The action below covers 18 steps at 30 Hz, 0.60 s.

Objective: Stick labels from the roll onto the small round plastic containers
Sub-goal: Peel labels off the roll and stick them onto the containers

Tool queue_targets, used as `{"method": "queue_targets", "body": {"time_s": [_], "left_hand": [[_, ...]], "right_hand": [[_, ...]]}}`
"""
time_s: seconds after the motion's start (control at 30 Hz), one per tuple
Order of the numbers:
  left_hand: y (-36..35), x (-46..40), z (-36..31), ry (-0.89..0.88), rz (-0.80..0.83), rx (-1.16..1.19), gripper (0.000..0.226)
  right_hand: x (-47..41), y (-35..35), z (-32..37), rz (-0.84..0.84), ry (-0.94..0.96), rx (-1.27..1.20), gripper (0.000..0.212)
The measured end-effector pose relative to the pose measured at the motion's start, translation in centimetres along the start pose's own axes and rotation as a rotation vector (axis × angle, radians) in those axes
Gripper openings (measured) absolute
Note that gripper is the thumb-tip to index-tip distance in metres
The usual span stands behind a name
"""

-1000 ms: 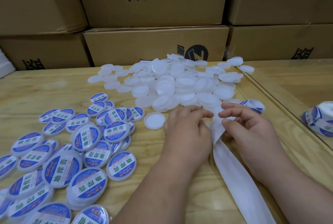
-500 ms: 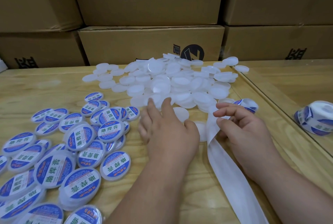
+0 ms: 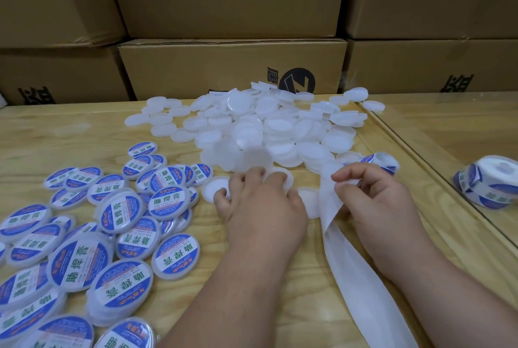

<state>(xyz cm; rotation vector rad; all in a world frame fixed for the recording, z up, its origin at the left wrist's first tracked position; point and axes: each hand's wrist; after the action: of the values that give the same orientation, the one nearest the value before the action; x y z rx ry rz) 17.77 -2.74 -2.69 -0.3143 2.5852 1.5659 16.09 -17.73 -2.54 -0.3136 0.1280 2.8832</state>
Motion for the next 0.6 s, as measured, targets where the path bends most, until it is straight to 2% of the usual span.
{"method": "queue_targets", "body": {"time_s": [0.17, 0.37, 0.47, 0.6], "left_hand": [[-0.11, 0.06, 0.15, 0.047, -0.071, -0.010, 0.032], [0.08, -0.06, -0.04, 0.053, -0.072, 0.029, 0.020], [0.19, -0.16, -0.02, 0.042, -0.079, 0.134, 0.031], [0.43, -0.23, -0.11, -0.006, -0.128, 0.289, 0.046]], "right_hand": [[-0.36, -0.04, -0.34, -0.028, 0.019, -0.015, 0.019], [-0.27, 0.11, -0.57, -0.045, 0.043, 0.191, 0.025], [-0.24, 0.19, -0.39, -0.063, 0.030, 0.257, 0.033], [-0.29, 0.15, -0.43, -0.116, -0.013, 0.225, 0.038]]}}
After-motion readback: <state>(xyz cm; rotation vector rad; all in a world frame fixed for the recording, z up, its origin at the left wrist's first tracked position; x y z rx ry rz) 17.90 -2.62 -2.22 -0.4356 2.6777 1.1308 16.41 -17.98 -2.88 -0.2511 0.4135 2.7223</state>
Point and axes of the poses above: each hand's wrist, its own x-axis away from the middle knuckle, its own y-axis out of the back of the hand, z = x × y, and after that the axes turned 1 degree about z, right-handed
